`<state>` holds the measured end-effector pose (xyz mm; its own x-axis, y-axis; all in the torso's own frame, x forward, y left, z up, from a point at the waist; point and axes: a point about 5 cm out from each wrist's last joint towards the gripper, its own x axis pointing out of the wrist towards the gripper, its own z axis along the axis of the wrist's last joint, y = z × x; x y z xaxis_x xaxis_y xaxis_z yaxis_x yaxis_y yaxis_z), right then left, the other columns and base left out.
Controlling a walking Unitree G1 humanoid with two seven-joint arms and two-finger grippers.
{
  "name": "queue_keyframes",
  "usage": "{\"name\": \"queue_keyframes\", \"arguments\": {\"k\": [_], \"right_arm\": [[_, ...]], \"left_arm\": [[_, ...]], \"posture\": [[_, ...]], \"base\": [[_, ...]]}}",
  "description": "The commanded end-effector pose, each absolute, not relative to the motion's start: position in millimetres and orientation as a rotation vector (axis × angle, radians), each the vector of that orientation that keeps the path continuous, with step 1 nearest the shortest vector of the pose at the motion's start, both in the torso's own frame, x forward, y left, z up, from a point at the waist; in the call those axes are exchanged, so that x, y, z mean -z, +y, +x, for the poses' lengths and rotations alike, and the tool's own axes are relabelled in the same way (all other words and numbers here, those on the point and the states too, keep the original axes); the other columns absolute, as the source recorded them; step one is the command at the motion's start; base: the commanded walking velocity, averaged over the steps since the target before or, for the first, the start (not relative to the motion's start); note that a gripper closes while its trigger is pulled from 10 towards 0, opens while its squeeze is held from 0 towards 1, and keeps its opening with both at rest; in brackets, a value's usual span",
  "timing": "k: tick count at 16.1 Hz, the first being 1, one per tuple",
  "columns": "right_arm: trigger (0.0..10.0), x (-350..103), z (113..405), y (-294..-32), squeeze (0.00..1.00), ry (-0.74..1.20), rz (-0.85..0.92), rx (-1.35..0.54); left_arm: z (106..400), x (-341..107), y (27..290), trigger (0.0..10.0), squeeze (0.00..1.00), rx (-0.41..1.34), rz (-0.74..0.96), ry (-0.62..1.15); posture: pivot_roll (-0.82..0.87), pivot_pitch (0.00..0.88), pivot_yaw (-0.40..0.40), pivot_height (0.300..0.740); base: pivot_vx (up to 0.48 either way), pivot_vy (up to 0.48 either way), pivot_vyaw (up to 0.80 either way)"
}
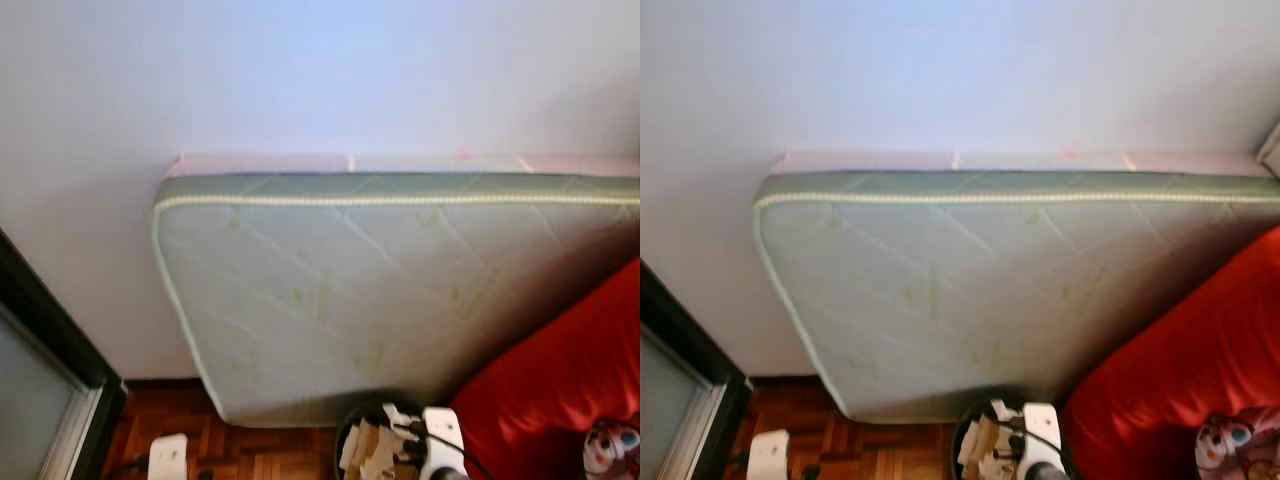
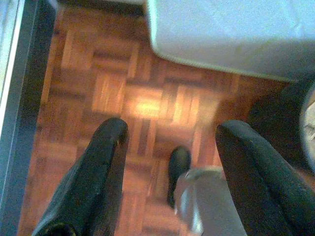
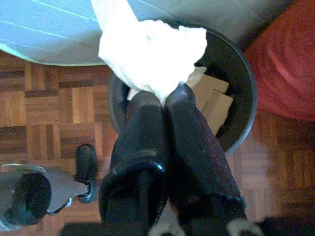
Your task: Clean up the room
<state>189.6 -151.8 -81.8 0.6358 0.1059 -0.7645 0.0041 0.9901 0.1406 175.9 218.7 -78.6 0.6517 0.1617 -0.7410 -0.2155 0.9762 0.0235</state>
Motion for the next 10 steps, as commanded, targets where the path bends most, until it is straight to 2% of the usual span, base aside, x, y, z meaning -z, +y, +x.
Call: {"name": "queue_keyframes", "arguments": {"k": [1,5,9,10], "right_arm": [[10.0,86,179,-165,0.0,0.915,0.129,-0.026],[10.0,83,185,-165,0.0,0.89,0.132,-0.019],[10.0,75,200,-158,0.0,0.803,0.147,-0.05],[10.0,69,209,-157,0.0,0.746,0.16,-0.05]], "left_arm": [[174,81,211,10.0,0.0,-0.201,-0.084,0.848],[179,79,209,10.0,0.0,-0.182,-0.095,0.813],[195,67,208,10.0,0.0,-0.148,-0.098,0.699],[206,58,207,10.0,0.0,-0.139,-0.104,0.622]], "posture": [[0.08,0.0,-0.06,0.738],[0.09,0.0,-0.059,0.738],[0.09,0.0,-0.064,0.738],[0.09,0.0,-0.064,0.738]], "base": [[0.0,0.0,0.0],[0.0,0.0,0.0],[0.0,0.0,0.0],[0.0,0.0,0.0]]}}
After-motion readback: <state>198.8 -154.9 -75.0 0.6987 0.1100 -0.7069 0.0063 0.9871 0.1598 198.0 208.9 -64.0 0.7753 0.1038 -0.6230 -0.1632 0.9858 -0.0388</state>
